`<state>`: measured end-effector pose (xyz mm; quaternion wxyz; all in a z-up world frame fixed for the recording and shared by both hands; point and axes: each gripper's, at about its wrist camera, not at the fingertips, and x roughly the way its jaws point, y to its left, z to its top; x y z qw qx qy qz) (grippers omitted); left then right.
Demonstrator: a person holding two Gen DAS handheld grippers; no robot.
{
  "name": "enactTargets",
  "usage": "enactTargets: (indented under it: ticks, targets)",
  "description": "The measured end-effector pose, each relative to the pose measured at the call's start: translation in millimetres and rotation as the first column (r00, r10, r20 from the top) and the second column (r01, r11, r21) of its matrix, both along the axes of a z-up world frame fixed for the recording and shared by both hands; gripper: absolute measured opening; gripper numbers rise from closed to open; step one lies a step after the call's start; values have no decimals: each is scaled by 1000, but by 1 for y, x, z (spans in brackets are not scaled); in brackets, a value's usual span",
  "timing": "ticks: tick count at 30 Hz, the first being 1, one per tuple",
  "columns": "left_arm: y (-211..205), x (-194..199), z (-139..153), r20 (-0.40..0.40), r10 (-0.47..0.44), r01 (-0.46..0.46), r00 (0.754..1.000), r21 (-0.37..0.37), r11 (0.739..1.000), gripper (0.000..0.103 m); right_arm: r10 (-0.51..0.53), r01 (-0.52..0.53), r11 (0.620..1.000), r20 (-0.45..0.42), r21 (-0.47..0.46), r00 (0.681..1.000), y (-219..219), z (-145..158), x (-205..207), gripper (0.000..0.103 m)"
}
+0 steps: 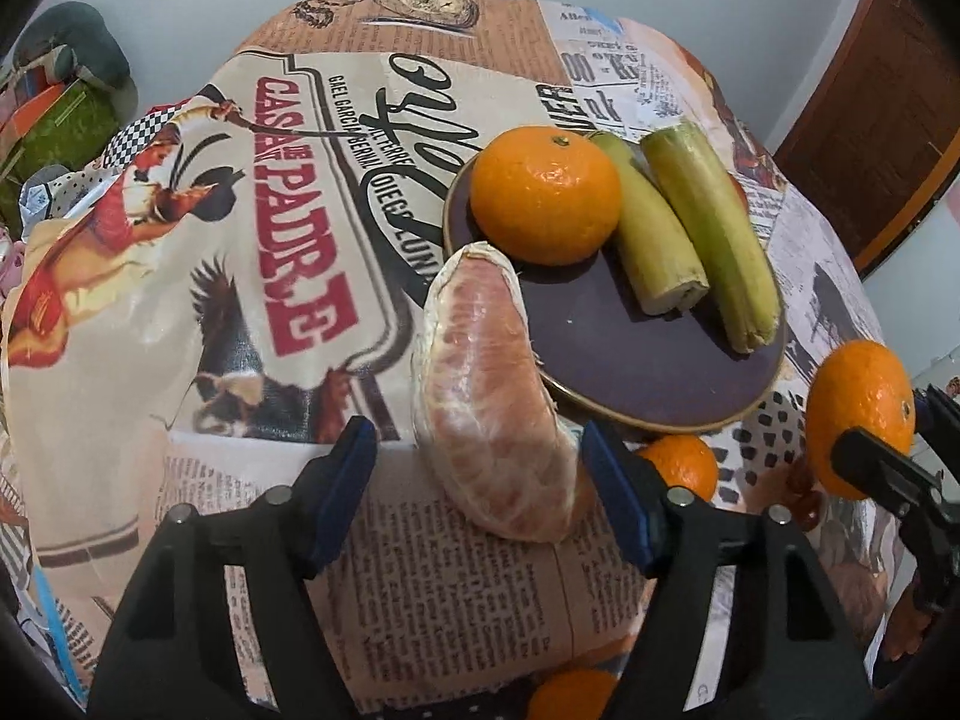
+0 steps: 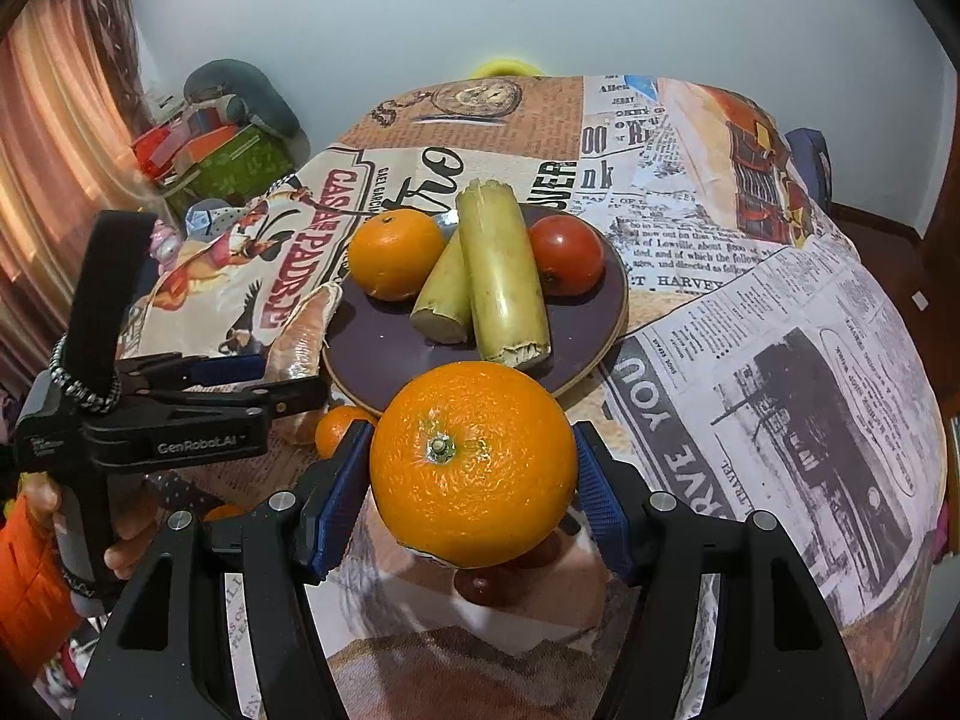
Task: Organize fruits
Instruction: 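Grasp the peeled grapefruit with left gripper while right tool holds the large orange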
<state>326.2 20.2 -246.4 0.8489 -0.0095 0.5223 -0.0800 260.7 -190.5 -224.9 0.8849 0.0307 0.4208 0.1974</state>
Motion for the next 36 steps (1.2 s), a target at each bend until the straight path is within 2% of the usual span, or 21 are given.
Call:
enactTargets:
  ticks: [7,10,12,18,25,28,31,32,36]
  targets:
    - [4,4,-6,-14,8,-8,1000,1,1000,80,11,-11,1000,-13,9,1000,0,-4,2,62]
    - [7,2,-4,-5,0,0,1000,1,1000,78,13,-13,1000,-12,7,1000,0,-3,1,62]
    - [8,-2,-1,-3,-15,15,1000,19,1000,73,15,-15,1000,-6,-1,1000,0,-3,1,62]
    - [20,-14,4,-16,-33,33,999,40,999,73,14,-14,1000,-1,7,1000,-1,-1,1,62]
    - [18,11,-5,-67,24,-22,997,32,999,73,27,-27,1000,-6,12,1000,2,-3,1,62]
    - [17,16,-9,-54,46,-43,997,50,998,69,37,-37,999,-4,2,999,3,-3,1,62]
    - [15,13,-8,-37,30,-29,999,48,998,56,34,-34,999,5,-9,999,2,-2,2,62]
    - [14,12,-6,-33,20,-18,999,43,999,47,33,-32,999,6,-8,999,1,-2,3,62]
    - [8,8,-3,-25,0,2,1000,51,999,45,23,-23,1000,7,1,1000,-1,-1,5,62]
